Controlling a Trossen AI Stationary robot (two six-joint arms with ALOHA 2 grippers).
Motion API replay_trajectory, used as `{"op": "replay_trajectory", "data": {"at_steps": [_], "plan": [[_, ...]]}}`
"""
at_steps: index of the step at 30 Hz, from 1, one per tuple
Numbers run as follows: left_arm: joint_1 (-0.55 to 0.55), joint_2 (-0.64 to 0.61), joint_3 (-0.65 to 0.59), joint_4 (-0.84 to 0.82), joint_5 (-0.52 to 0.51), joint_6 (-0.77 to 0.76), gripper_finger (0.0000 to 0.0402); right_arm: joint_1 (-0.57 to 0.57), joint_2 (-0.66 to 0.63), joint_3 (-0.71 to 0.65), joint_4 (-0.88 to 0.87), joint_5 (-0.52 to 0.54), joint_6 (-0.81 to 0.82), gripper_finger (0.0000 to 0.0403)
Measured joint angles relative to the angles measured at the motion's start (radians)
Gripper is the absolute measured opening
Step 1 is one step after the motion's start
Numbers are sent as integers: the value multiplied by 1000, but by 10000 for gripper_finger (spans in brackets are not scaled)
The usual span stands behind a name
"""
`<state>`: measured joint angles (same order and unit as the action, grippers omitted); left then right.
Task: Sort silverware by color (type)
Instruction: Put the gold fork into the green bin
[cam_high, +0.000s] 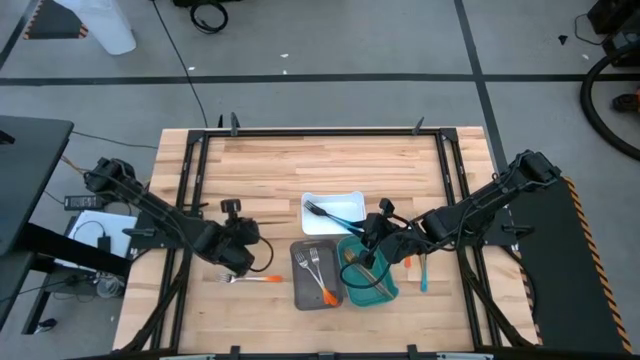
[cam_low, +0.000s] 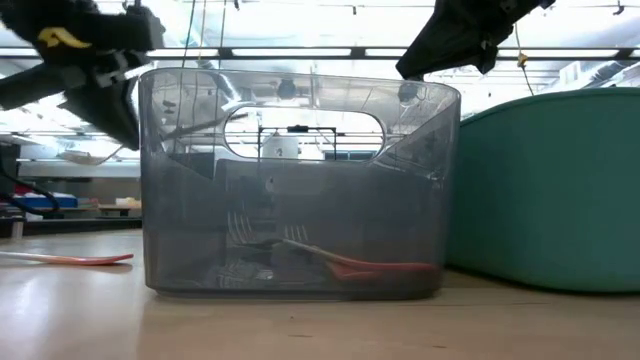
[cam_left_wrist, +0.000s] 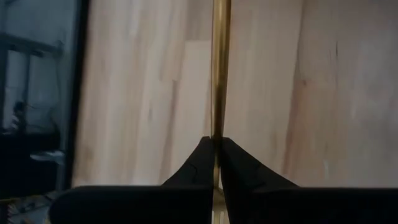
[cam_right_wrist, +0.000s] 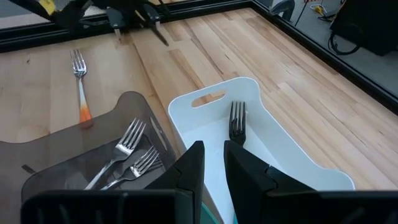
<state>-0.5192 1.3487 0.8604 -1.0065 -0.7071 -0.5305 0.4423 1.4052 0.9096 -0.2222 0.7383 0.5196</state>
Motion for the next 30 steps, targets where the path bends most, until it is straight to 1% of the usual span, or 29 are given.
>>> {"op": "replay_trajectory", "data": {"at_steps": [9, 17, 25, 28, 30], "plan": [[52, 9, 80, 17, -90, 186, 17, 0, 0, 0, 0, 0, 0, 73], [81, 128, 179, 36, -138, 362, 17, 0, 0, 0, -3, 0, -1, 73], [85, 224, 270, 40, -216, 522, 17, 0, 0, 0, 7, 0, 9, 73], [85, 235, 286, 53, -260, 620, 17, -10, 0, 1, 58, -4, 1, 73], [87, 236, 293, 76, -298, 692, 17, -25, 0, 1, 99, -34, -25, 73]]}}
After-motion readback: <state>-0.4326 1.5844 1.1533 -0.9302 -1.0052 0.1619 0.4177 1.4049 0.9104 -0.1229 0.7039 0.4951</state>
